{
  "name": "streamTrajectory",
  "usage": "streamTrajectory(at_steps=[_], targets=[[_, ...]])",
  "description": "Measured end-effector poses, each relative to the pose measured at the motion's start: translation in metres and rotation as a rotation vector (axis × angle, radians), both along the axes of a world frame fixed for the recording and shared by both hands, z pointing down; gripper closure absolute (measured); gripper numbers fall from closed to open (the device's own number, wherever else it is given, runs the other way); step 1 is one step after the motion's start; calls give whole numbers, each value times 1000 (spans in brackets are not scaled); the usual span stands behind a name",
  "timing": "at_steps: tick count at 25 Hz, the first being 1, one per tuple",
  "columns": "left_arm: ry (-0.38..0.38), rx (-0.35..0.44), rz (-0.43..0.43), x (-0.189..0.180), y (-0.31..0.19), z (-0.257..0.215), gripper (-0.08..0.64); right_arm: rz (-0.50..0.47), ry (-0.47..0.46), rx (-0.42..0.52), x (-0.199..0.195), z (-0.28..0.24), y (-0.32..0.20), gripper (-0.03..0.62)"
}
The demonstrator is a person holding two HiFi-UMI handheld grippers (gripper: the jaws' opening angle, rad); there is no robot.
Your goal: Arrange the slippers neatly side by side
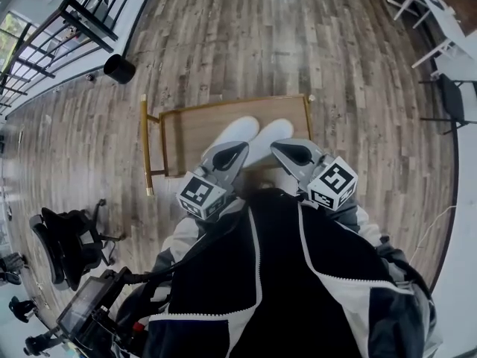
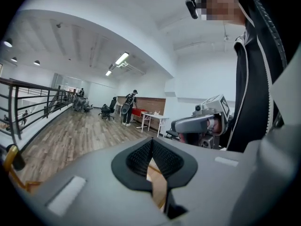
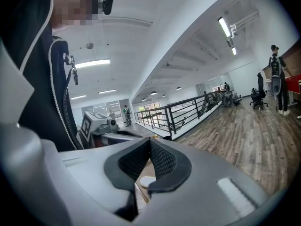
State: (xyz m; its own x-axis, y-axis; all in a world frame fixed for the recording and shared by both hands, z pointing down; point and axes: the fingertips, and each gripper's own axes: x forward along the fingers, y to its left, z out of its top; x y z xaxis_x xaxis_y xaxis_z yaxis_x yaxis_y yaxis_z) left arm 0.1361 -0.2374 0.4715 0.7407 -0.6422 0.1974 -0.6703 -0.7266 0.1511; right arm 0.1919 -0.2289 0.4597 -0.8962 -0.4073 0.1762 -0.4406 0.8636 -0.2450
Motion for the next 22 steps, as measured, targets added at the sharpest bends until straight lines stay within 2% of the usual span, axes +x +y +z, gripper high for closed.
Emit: streamTrajectory(at_steps=[3,5,8,12,16,19,22], targets=[[-96,-45,8,-4,-11,25,548,18,2,1,5,0,-5,587],[-177,-85,21,-7,-20,51,477,31,4,-1,9,1,-8,586],[-352,-148,49,-20,-35,110,451,51,7,-3,16,2,-10,587],[-524,-286,103,-31,-53,182,388,86,18,-11,27,5,-9,586],[-682,-400,159,-38,-60,239,365,119,27,-18,41,7,-7,587],[-764,-458,172,-47,-67,268,364,146,33,-26,50,11,-8,586],[-805,-514,167,-57,-67,285,365,162,40,-36,56,14,-5,586]])
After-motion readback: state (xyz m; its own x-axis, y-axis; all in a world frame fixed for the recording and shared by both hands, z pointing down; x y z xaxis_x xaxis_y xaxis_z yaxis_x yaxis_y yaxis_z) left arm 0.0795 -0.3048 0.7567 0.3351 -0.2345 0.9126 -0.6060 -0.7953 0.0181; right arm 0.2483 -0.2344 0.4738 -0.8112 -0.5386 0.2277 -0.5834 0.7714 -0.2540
